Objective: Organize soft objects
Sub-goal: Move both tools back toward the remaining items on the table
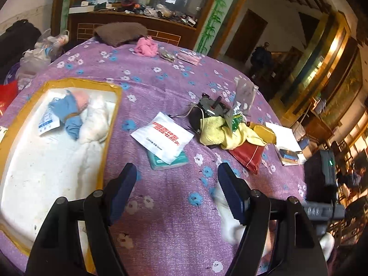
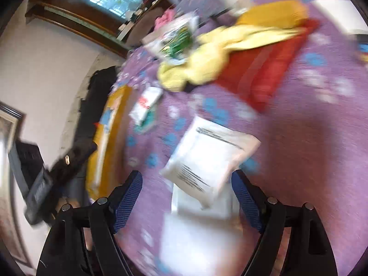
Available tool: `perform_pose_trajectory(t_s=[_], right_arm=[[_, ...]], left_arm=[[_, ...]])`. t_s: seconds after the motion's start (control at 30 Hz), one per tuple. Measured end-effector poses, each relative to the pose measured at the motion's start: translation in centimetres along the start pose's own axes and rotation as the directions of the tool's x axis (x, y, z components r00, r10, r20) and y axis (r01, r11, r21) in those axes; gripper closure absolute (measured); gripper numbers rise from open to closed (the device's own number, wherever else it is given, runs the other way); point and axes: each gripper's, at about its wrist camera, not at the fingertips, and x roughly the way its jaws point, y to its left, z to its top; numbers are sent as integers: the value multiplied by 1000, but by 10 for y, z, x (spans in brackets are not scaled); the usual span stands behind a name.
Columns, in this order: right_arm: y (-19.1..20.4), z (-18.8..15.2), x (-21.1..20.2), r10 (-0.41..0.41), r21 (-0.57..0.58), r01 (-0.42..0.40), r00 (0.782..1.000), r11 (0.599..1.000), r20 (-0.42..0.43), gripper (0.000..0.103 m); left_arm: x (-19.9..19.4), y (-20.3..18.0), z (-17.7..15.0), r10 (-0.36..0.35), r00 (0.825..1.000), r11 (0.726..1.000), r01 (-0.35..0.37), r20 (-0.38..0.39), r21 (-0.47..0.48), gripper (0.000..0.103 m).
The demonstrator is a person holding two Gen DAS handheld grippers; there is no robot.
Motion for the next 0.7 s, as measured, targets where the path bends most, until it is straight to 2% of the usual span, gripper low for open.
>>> perform_pose_trajectory(t_s=[0.03, 0.07, 0.13, 0.23, 0.3, 0.37, 0.53, 0.7], right_arm=[[3, 8, -1, 82, 7, -82, 996, 997, 21, 26], [2, 10, -5, 114, 17, -115, 992, 993, 55, 26], [1, 12, -22, 121, 1, -122, 985, 993, 124, 26], [-12, 2, -51, -34, 10, 32, 981, 999, 189, 24], [-21, -7, -63, -91, 32, 86, 975, 996, 201, 24], [-27, -14, -74, -125, 53, 116, 969, 992, 213, 24], [-24, -32, -96, -212, 29, 212, 941, 977, 265, 24], [-1, -51, -94, -268, -78, 289, 941, 954, 208, 24]], left_arm=[[-1, 2, 0, -2, 1000, 1000, 2, -3, -1, 31], [-1, 2, -1, -1, 1000, 1000, 1, -6, 2, 31], [-2, 3, -3, 5, 1000, 1000, -5, -17, 13, 31], [10, -2, -10, 12, 999, 999, -10, -47, 53, 31], [21, -8, -15, 14, 997, 997, -8, -81, 72, 31], [32, -16, -20, 4, 994, 996, 6, -112, 87, 31], [39, -21, -26, 36, 991, 992, -19, -133, 121, 31], [35, -18, -20, 67, 992, 990, -54, -105, 128, 31]])
